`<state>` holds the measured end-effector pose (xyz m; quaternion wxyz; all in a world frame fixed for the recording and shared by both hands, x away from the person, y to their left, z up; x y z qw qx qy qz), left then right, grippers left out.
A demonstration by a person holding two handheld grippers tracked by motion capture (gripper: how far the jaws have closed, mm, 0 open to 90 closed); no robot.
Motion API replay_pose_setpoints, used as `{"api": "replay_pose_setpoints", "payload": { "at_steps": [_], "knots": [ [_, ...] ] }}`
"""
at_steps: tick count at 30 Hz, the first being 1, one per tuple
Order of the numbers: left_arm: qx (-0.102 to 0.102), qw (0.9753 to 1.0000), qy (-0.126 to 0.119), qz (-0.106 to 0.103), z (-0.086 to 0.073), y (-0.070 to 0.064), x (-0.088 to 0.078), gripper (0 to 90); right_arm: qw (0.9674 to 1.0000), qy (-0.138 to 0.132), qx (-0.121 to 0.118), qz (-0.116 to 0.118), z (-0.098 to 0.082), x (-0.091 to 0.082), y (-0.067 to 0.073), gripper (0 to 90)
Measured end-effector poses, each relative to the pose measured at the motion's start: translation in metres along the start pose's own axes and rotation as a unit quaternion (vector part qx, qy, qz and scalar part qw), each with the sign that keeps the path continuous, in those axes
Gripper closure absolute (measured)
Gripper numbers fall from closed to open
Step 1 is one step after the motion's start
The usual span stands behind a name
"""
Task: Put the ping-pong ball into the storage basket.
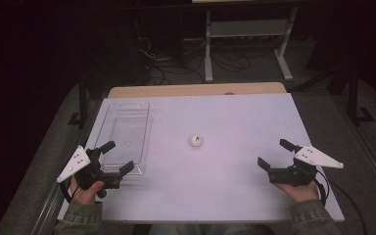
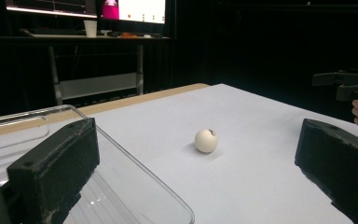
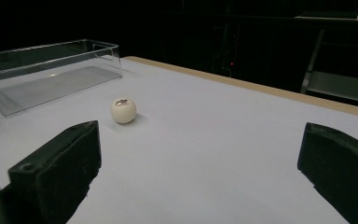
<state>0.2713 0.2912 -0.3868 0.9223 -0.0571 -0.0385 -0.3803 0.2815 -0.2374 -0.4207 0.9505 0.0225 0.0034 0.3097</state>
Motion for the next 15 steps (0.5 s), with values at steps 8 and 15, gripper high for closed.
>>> {"api": "replay_pose_setpoints", "payload": {
  "at_steps": [8,15],
  "knots": [
    [-0.039,0.9991,-0.014,0.005,0.0057,-0.0052,0.0049,0.0,1.0,0.002,0.0,0.002,-0.0002,-0.0001,0.0007,0.0],
    [-0.007,0.9999,0.005,0.011,0.0065,-0.0053,0.005,0.0,1.0,0.001,-0.001,0.001,0.0003,-0.0006,0.0012,0.0]
  ]
}}
Point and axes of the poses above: each handheld gripper's, and its own axes: x roughly forward along the jaws, z roughly out of its top, y roughly to its left, the point moved 2 cm from there along x, roughly forward along the jaws, and after that the axes turned 13 degrees about -y, right-handed, at the moved point
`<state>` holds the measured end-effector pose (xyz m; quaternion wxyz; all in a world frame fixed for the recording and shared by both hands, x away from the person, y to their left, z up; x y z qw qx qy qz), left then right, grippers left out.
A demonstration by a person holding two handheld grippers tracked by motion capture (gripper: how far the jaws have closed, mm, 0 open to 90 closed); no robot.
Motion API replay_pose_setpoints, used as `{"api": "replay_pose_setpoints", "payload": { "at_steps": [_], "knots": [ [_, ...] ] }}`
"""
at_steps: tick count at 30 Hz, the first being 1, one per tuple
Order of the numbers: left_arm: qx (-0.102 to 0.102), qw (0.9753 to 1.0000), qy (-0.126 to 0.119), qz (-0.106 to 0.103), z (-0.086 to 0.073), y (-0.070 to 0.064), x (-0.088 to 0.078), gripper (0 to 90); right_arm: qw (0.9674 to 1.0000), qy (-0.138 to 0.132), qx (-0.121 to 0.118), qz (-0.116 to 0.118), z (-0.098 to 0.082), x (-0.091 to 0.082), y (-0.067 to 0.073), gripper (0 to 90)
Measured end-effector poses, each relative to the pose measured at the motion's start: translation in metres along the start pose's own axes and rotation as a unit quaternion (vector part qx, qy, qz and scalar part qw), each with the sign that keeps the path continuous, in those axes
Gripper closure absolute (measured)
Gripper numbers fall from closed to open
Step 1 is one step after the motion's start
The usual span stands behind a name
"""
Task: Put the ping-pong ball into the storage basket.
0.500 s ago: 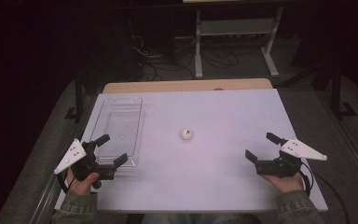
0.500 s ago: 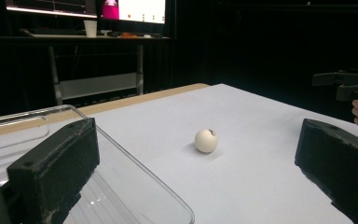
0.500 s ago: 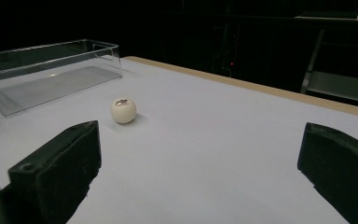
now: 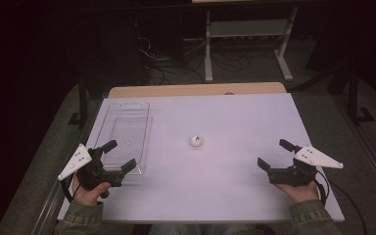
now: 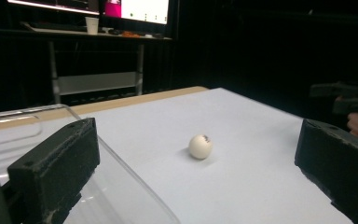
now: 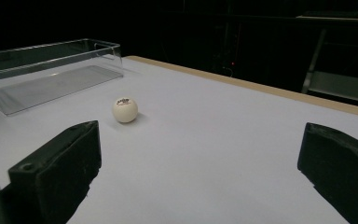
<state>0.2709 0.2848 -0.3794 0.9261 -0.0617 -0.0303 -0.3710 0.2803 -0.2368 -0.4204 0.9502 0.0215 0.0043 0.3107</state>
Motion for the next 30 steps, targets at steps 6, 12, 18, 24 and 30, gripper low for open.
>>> {"api": "replay_pose_setpoints", "payload": {
  "at_steps": [6,12,18,24,30],
  "knots": [
    [0.013,0.9999,0.002,-0.008,0.006,0.0,0.002,5.1,1.0,0.003,-0.002,-0.002,-0.001,0.001,0.0,0.0],
    [0.022,0.9995,0.018,-0.015,0.009,0.003,0.008,5.1,1.0,0.006,-0.002,-0.001,-0.002,0.001,0.001,0.0],
    [0.023,0.999,0.029,-0.023,0.016,0.009,0.014,5.2,1.0,0.008,-0.002,-0.002,-0.002,0.0,0.001,0.0],
    [0.033,0.9982,0.038,-0.034,0.026,0.012,0.021,5.2,0.9999,0.009,-0.002,-0.004,-0.002,0.0,0.002,0.0],
    [0.039,0.9971,0.048,-0.044,0.032,0.013,0.03,5.1,0.9999,0.01,-0.003,-0.003,-0.002,0.0,0.002,0.0]
  ]
}}
Point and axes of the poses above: each handheld gripper's, and its own axes: x roughly forward along the jaws, z roughly out of its top, y roughly to its left, the point moved 2 cm from there along x, roughly forward along the jaws, and after that the axes turned 13 degrees about -y, right-handed, at the moved point
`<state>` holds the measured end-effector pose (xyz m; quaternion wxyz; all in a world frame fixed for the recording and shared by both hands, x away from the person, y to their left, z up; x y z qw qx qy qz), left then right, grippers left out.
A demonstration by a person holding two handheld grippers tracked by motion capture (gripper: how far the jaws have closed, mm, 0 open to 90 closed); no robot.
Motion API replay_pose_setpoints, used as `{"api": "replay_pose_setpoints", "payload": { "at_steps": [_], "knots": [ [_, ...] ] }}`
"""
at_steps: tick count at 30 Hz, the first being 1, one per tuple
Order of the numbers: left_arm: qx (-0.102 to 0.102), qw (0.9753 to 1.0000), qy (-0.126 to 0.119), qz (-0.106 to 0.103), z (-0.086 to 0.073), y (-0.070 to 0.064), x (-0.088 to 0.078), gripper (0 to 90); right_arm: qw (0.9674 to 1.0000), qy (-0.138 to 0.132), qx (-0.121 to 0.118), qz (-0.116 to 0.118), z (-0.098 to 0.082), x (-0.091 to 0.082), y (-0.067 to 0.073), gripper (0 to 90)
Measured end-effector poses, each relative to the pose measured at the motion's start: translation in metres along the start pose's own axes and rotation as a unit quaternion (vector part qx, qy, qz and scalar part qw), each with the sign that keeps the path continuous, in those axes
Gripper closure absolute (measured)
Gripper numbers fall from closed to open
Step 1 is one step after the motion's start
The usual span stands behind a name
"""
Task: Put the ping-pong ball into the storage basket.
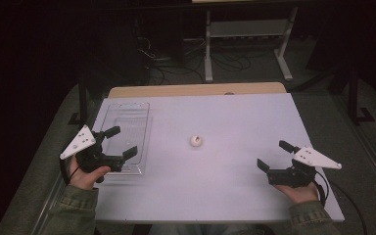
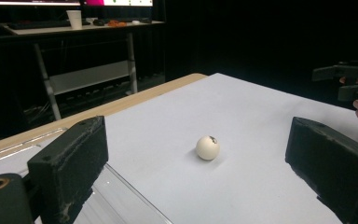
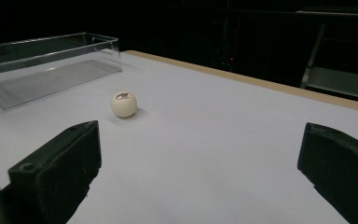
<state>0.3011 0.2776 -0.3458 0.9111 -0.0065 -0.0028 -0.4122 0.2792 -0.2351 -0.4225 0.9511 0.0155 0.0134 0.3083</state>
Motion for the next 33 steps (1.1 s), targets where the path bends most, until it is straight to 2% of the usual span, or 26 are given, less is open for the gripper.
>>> {"api": "replay_pose_setpoints", "payload": {
  "at_steps": [9,17,33],
  "knots": [
    [0.003,0.9998,0.012,-0.013,0.006,0.004,0.016,5.2,1.0,-0.002,-0.002,-0.002,0.001,-0.001,0.0,0.0],
    [0.013,0.9993,0.026,-0.023,0.012,0.008,0.028,5.1,1.0,-0.004,-0.002,-0.002,0.001,-0.001,0.0,0.0],
    [0.019,0.9979,0.05,-0.037,0.016,0.017,0.045,5.1,1.0,-0.003,-0.003,-0.003,0.001,-0.002,-0.001,0.0]
  ]
}}
Point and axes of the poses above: each handheld gripper's, and its own axes: x roughly forward along the jaws, z roughly out of its top, y roughly to its left, the point moved 2 cm from there along x, roughly forward along the jaws, and after that the axes turned 13 degrees about -y, right-handed, at the moved point
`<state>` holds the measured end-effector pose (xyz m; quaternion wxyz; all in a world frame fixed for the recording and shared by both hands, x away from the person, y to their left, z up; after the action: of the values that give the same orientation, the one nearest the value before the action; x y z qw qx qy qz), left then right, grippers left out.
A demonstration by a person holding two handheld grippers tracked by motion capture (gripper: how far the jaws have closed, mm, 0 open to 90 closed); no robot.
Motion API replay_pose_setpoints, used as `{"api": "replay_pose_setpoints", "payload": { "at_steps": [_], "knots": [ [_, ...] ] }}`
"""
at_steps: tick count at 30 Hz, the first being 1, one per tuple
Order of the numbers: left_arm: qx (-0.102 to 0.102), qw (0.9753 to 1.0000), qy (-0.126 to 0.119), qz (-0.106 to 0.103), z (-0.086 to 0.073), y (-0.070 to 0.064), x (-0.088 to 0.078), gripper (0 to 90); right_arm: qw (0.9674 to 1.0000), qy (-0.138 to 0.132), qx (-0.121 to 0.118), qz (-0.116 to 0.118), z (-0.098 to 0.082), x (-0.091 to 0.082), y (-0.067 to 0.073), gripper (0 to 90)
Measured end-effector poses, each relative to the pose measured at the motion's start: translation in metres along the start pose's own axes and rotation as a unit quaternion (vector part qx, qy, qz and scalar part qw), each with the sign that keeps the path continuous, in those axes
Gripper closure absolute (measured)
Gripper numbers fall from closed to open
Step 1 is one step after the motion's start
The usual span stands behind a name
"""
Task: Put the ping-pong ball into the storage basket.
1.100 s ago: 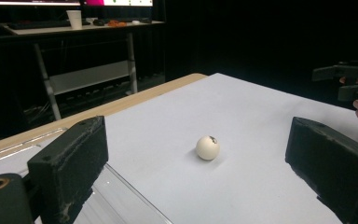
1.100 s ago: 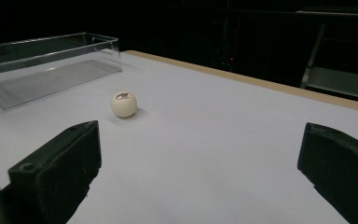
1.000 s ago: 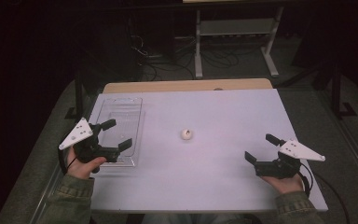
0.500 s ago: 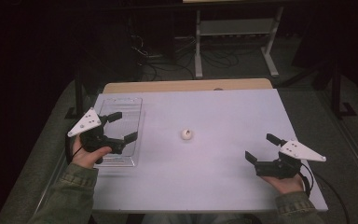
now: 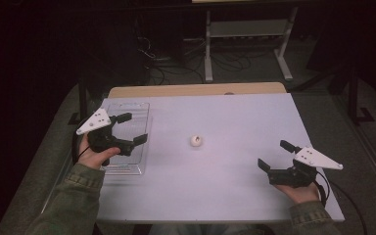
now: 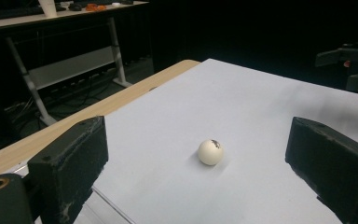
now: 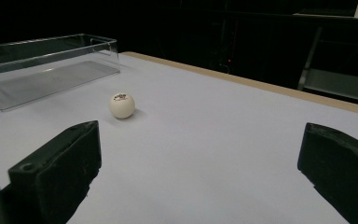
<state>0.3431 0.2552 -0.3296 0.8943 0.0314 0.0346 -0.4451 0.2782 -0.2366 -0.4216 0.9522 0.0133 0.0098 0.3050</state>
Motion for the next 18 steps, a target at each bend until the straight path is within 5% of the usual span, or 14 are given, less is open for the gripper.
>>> {"api": "replay_pose_setpoints", "payload": {
  "at_steps": [18],
  "knots": [
    [0.007,0.999,0.04,-0.019,0.004,0.013,0.025,5.2,1.0,-0.002,0.002,0.001,0.0,-0.001,0.0,0.0]
  ]
}}
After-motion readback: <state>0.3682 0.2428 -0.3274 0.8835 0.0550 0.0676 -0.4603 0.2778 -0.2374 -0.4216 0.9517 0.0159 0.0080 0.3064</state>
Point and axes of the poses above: each handheld gripper's, and its own axes: x roughly forward along the jaws, z roughly out of its top, y roughly to its left, the point moved 2 cm from there along x, roughly forward along the jaws, and after that the axes turned 13 degrees about -y, right-handed, at the moved point
